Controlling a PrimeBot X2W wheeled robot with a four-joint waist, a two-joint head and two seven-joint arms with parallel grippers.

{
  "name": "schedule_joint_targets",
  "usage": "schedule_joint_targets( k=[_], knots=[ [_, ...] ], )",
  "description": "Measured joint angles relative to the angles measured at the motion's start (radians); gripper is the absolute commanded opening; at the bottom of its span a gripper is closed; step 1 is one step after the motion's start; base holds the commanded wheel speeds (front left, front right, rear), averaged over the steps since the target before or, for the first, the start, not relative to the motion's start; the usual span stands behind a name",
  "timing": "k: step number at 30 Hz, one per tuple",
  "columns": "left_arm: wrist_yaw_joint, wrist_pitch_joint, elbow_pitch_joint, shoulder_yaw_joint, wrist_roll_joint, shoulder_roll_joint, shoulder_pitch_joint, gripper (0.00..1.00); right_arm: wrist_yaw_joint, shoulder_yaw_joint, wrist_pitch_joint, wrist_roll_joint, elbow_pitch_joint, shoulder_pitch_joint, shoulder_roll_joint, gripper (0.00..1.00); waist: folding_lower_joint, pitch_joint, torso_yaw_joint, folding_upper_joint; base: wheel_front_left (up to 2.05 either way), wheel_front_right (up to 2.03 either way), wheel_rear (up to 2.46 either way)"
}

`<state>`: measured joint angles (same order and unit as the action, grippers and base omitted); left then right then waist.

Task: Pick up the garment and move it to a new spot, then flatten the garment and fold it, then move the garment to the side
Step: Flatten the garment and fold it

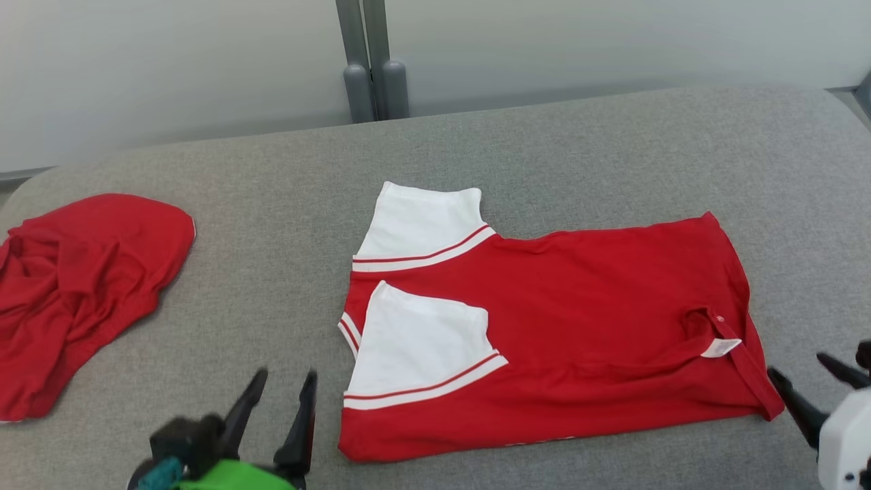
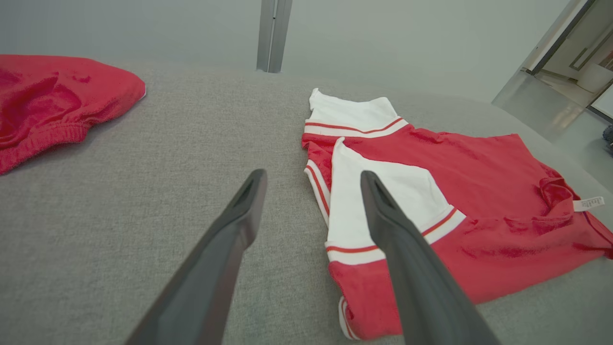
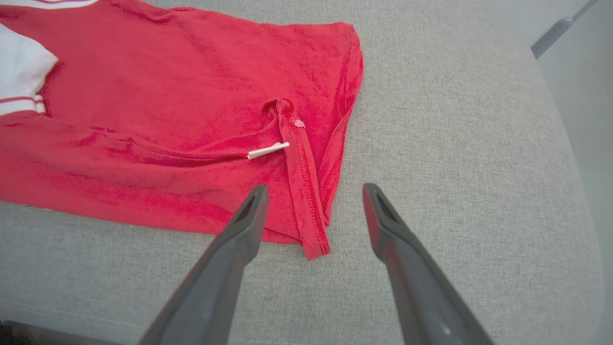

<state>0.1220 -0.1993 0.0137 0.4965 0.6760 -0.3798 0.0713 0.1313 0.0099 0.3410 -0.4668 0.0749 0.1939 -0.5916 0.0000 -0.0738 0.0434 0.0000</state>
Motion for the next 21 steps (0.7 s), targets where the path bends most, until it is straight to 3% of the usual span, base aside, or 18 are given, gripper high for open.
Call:
schedule_joint_targets(
  k=[6, 12, 21],
  knots=[
    [-0.066, 0.159, 0.067, 0.028, -0.030, 0.001, -0.350, 1.00, 0.000, 0.020, 0.087, 0.037, -0.022, -0.283, 0.014, 1.00, 0.0000, -0.061, 0.012, 0.0000, 0.00, 0.00, 0.00],
    [-0.137, 0.261, 0.249, 0.051, -0.034, 0.068, -0.652, 1.00, 0.000, 0.068, 0.141, 0.065, -0.160, -0.529, 0.023, 1.00, 0.0000, -0.181, 0.023, 0.0000, 0.00, 0.00, 0.00],
    [-0.202, 0.321, 0.534, 0.088, -0.018, 0.144, -0.853, 1.00, 0.000, 0.189, 0.114, 0.089, -0.362, -0.697, 0.014, 1.00, 0.0002, -0.378, 0.009, 0.0000, 0.00, 0.00, 0.00]
  ],
)
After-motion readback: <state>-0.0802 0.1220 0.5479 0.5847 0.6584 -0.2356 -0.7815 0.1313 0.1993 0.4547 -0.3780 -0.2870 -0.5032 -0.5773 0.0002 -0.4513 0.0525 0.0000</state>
